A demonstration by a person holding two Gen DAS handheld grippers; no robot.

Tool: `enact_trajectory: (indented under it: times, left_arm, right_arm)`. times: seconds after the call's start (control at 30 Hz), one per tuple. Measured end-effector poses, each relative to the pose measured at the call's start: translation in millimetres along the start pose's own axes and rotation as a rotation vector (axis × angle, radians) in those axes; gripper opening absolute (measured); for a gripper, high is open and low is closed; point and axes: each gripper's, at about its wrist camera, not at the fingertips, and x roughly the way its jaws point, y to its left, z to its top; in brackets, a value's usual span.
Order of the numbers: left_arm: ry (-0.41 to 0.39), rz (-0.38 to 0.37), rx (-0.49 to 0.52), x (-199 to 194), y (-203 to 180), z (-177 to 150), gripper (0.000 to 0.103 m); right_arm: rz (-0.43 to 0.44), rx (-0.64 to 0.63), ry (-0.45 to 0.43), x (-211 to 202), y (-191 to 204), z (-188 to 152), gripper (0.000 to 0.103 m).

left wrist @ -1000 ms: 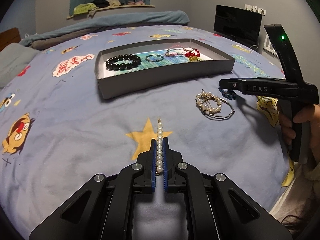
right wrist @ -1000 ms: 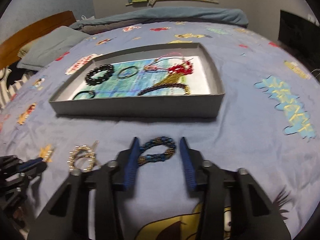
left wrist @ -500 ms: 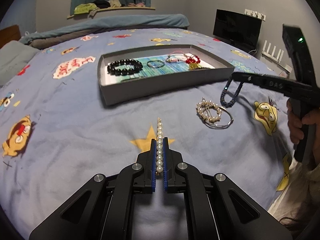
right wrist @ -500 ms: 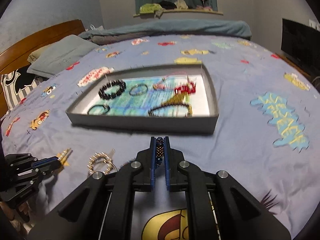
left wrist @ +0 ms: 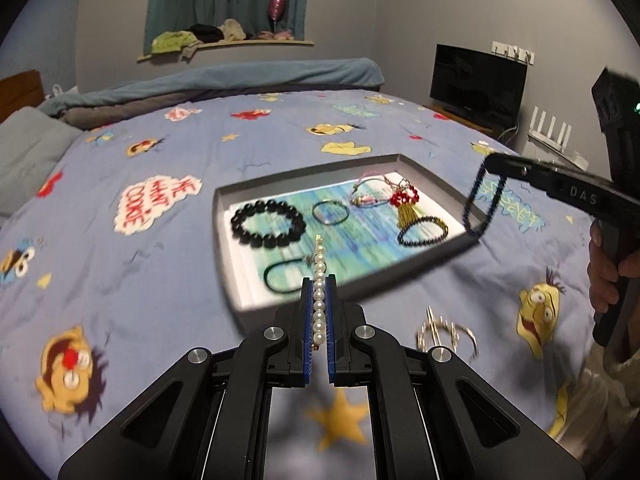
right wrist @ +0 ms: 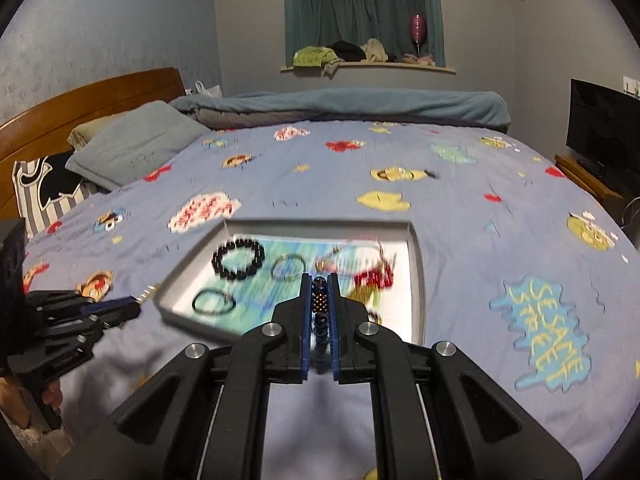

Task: Organize jewelry
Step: 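Carry the pearl pin and blue bracelet into the grey box, open both tools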

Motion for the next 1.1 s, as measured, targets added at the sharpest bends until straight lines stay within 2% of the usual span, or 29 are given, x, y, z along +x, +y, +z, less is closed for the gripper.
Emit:
enact_trajectory:
  times: [0.17, 0.3, 0.43, 0.63, 1.1]
  left_arm:
    - [0.015, -0.046, -0.005, 31.8, -7.3, 22.8, 0.006]
    - [0.054, -0.060, 0.014, 61.9, -17.5, 28.5, 0.006]
    - [0.102, -0.094, -0.002, 89.4, -20.9, 31.8, 0.006]
    - [0.152, -0.083, -0.008, 117.3, -23.0, 33.9, 0.006]
    - [0.176, -0.086, -0.028, 132.9, -17.7, 31.1, 0.007]
  right_arm:
    - [0.017, 0.008, -0.013, 24.0, 1.6, 19.8, 0.007]
    - [0.024, 0.022, -0.003, 52.2, 2.2, 26.7, 0.007]
    - [0.031, 0.025, 0.022, 79.2, 4.6, 25.6, 0.007]
    - [0.023, 0.032, 0.066, 112.3, 4.5, 13.7, 0.007]
    - [-0.041, 0.040, 0.132, 133.9, -9.2, -4.2, 0.007]
